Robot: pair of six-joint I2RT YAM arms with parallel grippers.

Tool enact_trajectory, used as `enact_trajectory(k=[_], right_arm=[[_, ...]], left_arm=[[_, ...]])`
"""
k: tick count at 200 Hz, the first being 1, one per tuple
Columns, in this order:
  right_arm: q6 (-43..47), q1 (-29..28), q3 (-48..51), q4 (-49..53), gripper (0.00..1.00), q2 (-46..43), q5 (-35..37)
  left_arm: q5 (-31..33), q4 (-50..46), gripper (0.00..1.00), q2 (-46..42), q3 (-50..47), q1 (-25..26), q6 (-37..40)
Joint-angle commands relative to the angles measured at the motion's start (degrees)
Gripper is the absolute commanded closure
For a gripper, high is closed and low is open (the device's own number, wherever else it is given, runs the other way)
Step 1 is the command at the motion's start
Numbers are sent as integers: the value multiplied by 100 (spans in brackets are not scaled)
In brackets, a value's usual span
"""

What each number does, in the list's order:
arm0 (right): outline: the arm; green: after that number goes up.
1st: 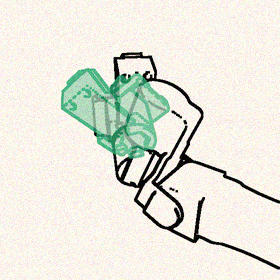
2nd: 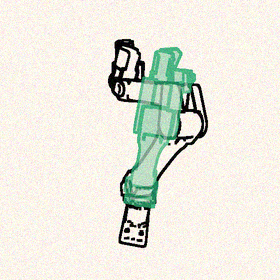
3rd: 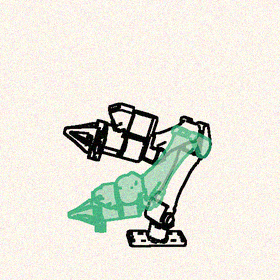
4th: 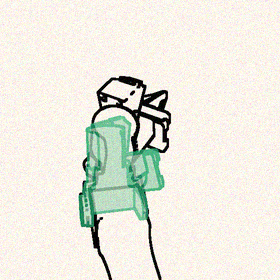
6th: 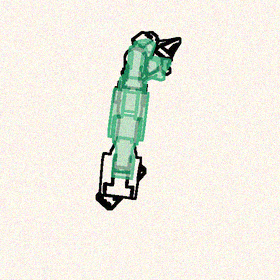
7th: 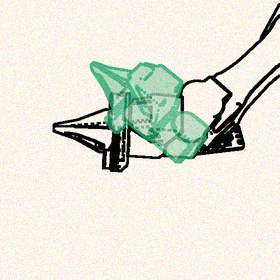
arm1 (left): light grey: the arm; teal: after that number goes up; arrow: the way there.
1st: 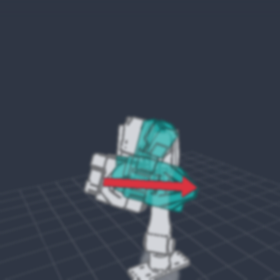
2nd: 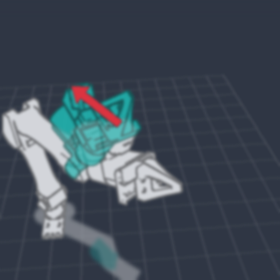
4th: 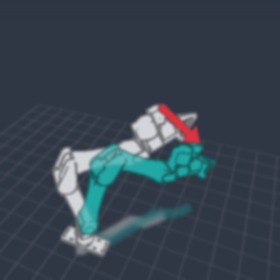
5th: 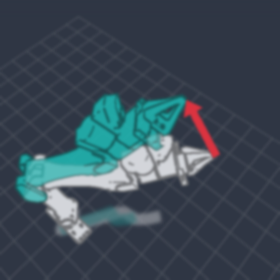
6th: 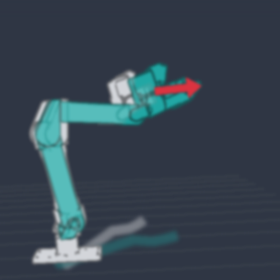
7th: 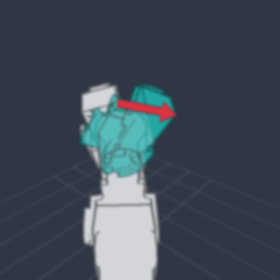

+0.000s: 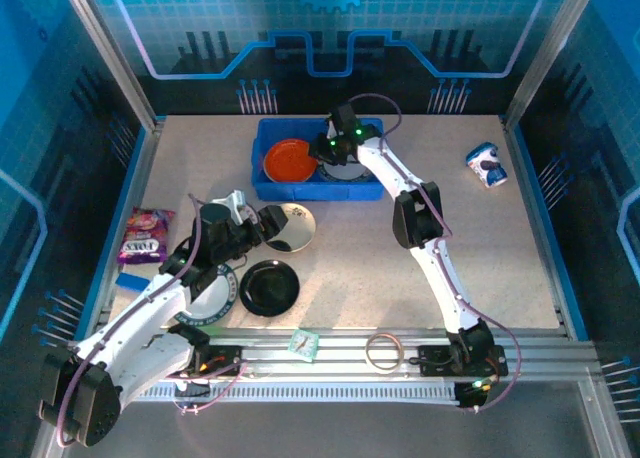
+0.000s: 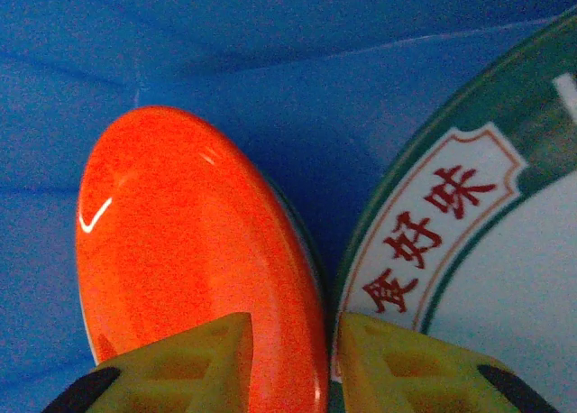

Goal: Place the plates into the plastic bin on the countertop

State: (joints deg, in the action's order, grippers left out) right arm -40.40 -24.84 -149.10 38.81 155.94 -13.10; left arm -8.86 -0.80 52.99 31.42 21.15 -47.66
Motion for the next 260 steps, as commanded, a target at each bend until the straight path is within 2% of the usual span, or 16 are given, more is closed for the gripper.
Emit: enact_trajectory(k=[1, 87, 120, 138, 168, 194, 228, 260], right_arm=[[343, -38, 184, 325, 69, -550, 386], [1466, -48, 1447, 359, 68, -2220, 1521], [1980, -290, 2582, 23, 68, -3294, 2138], [2266, -475, 3334, -230, 68, -3912, 2593], [2594, -766, 4785, -859, 68, -5033, 2960], [2699, -973, 6118, -1493, 67, -6060, 2657], [2293, -1147, 7389, -1818, 67, -7177, 2163], [1695, -1163, 8211, -1882, 72, -7694, 902]], left_arm=[[-103, -126, 1, 49, 198, -49, 239], [-178, -261, 1, 665, 607, -23, 331], [21, -728, 1, 755, 904, 49, 523], [333, -1197, 1, 824, 1143, 163, 729], [913, -1894, 1, 879, 1499, 403, 994], [954, -1930, 1, 729, 1442, 481, 964], [1084, -2300, 1, 592, 1446, 561, 977], [1120, -2827, 1, 284, 1412, 571, 944]])
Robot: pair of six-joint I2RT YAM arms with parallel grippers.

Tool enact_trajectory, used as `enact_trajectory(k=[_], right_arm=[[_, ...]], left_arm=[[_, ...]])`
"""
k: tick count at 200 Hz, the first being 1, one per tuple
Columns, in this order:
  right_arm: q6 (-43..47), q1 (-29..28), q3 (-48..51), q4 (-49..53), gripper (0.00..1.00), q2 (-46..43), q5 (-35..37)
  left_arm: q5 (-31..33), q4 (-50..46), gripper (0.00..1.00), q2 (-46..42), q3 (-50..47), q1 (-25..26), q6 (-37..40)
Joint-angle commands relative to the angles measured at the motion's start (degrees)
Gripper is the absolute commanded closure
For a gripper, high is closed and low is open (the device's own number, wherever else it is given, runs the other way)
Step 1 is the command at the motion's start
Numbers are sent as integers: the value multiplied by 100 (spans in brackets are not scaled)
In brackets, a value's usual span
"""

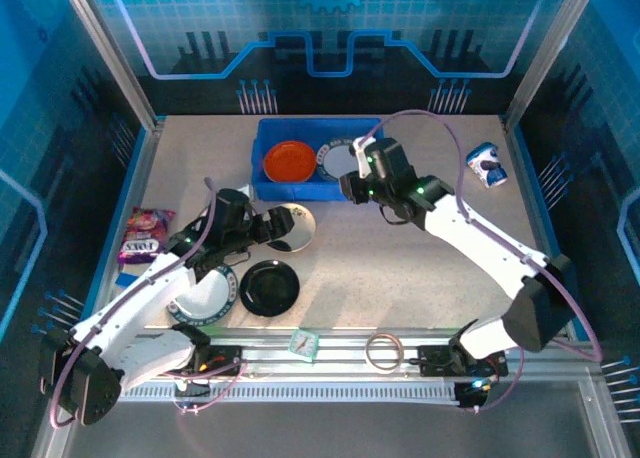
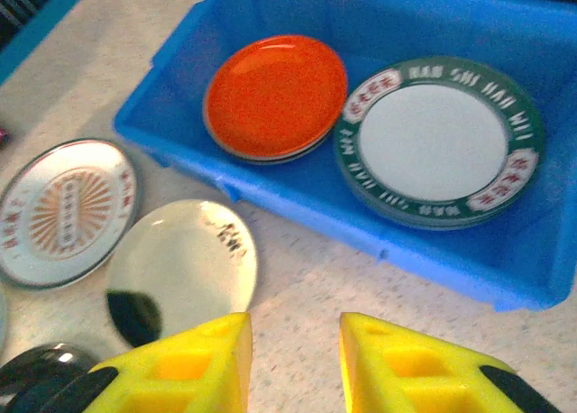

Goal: Place the plates into the plastic bin on the countertop

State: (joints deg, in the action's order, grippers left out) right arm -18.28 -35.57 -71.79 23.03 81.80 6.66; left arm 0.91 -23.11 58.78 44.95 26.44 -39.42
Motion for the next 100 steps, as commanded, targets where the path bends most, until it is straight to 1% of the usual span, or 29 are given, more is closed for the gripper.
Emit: enact_trajectory(k=[1, 11, 28, 46, 59, 74, 100], right_arm=[[-535, -90, 499, -310, 72, -284, -1138], [-749, -98, 706, -368, 74, -309, -1575], [-1127, -123, 1075, -668, 74, -268, -2433], [-1325, -208, 1316, -933, 68, -78, -3189], [-1287, -326, 1400, -969, 62, 82, -3397], [-1217, -468, 1450, -953, 61, 284, -3513], [-1122, -690, 1487, -959, 71, 680, -3670]], left_arm=[[140, -610, 1, -310, 54, 44, 115], [91, -750, 1, -444, 18, 47, 78], [42, -1041, 2, -630, -29, 48, 14], [-3, -1307, 3, -833, -98, 55, -24], [-14, -1443, 3, -993, -170, 47, -37], [-65, -1523, 4, -1158, -310, 54, -117], [-293, -1242, 4, -1474, -796, 55, -390]])
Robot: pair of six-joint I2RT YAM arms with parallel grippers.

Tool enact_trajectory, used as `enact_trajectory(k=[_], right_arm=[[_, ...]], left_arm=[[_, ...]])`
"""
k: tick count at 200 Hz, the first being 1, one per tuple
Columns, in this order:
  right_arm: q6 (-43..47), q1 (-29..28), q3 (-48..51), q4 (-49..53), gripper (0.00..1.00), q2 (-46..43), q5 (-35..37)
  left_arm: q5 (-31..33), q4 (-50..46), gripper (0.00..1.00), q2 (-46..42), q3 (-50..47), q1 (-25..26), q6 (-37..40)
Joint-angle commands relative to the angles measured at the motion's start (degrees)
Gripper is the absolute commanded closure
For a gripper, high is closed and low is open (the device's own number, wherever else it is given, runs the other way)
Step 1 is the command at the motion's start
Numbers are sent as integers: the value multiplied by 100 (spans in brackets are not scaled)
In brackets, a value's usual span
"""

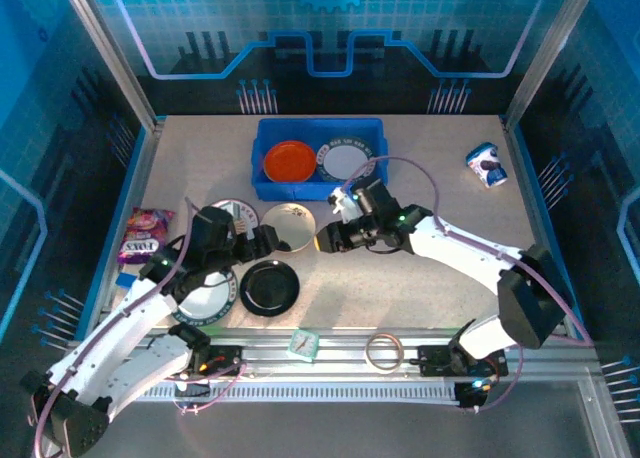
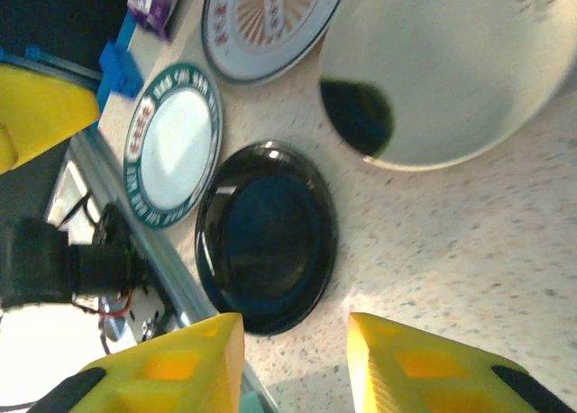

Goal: Place the plates into the plastic bin on the countertop

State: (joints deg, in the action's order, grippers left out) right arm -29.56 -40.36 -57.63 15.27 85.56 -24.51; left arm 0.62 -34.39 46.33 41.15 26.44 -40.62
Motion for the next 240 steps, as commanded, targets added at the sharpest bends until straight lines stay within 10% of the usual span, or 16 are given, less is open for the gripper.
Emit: enact_trajectory(k=[1, 240], right_arm=[[9, -219, 73, -187, 71, 321, -567], [-409, -759, -172, -936, 64, 2443, -1171]], left_arm=[[-273, -104, 4, -238, -441, 55, -279], [-344, 564, 5, -496, -1134, 142, -553]])
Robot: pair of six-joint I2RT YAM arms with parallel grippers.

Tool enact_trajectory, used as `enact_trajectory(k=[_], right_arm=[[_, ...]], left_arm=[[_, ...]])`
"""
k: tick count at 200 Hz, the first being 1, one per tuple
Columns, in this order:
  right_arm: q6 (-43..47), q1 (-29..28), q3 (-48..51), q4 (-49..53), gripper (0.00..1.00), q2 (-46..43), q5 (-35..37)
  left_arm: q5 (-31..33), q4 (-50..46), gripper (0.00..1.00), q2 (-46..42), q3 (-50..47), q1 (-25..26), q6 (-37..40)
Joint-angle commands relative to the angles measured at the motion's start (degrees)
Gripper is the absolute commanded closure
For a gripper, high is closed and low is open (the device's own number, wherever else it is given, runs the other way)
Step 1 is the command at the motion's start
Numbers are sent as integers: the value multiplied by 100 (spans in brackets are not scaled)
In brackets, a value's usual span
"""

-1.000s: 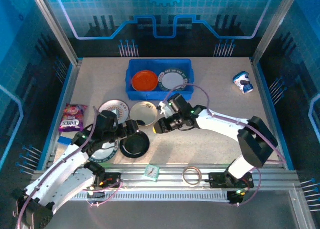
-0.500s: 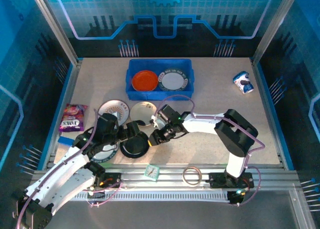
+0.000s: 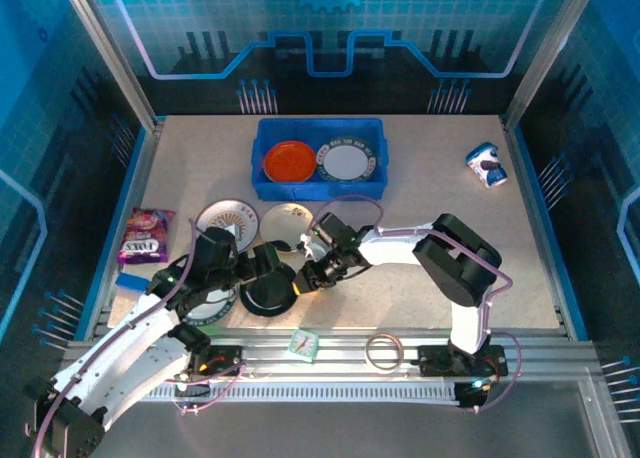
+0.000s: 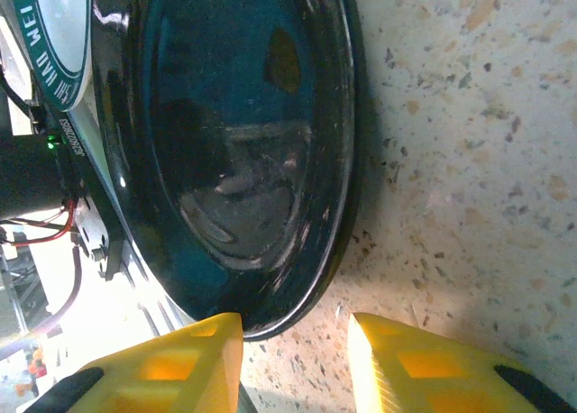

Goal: Place the plates into the plastic bin on the countertop

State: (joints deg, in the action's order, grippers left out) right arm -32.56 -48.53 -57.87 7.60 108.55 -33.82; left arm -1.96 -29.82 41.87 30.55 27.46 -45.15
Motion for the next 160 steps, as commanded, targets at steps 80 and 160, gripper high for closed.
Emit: enact_trajectory(k=[80, 160], right_arm=[[-472, 181, -287, -550, 66, 464, -411], [-869, 264, -252, -1005, 76, 738, -587]], left_arm=[[-52, 152, 5, -8, -137, 39, -89], [-30, 239, 5, 51, -180, 37, -91]])
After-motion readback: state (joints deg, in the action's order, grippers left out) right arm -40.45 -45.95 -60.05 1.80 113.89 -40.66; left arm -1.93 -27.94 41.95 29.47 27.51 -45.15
